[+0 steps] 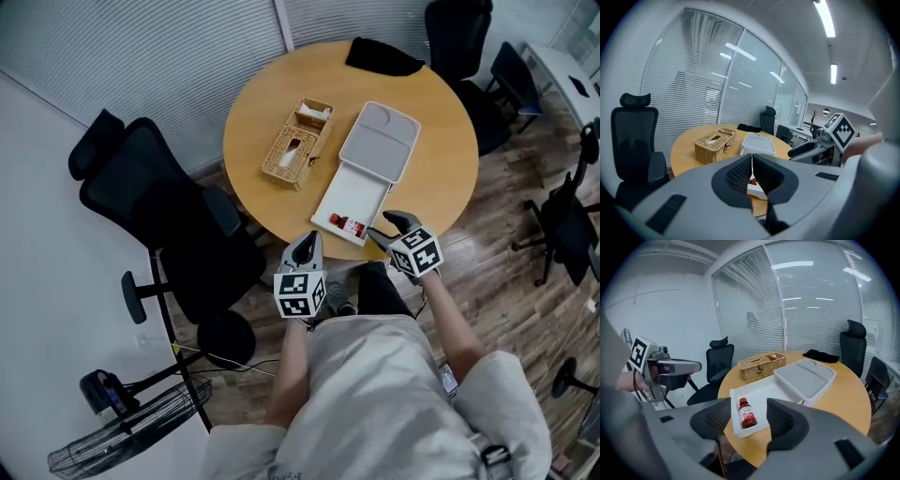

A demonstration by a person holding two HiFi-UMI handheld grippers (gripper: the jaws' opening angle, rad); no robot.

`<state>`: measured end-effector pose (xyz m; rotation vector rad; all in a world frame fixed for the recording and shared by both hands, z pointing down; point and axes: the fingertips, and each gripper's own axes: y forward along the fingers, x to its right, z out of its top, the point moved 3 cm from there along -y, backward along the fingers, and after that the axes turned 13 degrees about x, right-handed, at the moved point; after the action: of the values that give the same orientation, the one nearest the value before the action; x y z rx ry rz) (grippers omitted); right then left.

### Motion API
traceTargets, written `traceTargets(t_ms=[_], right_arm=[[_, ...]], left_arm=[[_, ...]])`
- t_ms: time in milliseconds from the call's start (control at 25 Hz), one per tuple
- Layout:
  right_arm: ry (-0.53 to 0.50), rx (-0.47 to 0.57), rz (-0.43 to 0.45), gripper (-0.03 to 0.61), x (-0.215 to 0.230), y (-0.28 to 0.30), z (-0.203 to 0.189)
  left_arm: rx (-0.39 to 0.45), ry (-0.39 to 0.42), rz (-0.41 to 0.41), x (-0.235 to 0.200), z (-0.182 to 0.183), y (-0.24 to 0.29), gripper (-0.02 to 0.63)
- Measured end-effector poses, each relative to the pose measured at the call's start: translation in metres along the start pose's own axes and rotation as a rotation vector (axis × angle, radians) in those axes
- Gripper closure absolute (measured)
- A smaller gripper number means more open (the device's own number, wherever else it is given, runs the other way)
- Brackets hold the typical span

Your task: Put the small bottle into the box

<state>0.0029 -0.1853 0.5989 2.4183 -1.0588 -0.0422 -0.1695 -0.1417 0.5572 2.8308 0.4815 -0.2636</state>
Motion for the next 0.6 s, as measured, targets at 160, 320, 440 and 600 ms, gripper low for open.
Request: traceTargets(t_ms=[160,320,440,600], right_arm=[[0.080,0.103,-0.070,0.334,-0.005,-0.010,0.005],[0.096,0.185,-0.094,0.333,-0.018,-0.009,0.009],[0.092,0.201,-0.113,0.333,-0.026,-0.009,0.006],[0.105,0.209,-0.132,0.334,-0.028,-0.010,0.000]], left_arm=[[0.001,0.003,-0.006,0.001,0.000,0.001,0.584],[-0.003,0.000,0.005,-0.003,-0.002,0.003,0.584],[-0.009,-0.008,0.014,-0.006,-0.005,0.003,0.584],[-0.011,0.000,0.013,-0.007,-0.006,0.005,0.584]])
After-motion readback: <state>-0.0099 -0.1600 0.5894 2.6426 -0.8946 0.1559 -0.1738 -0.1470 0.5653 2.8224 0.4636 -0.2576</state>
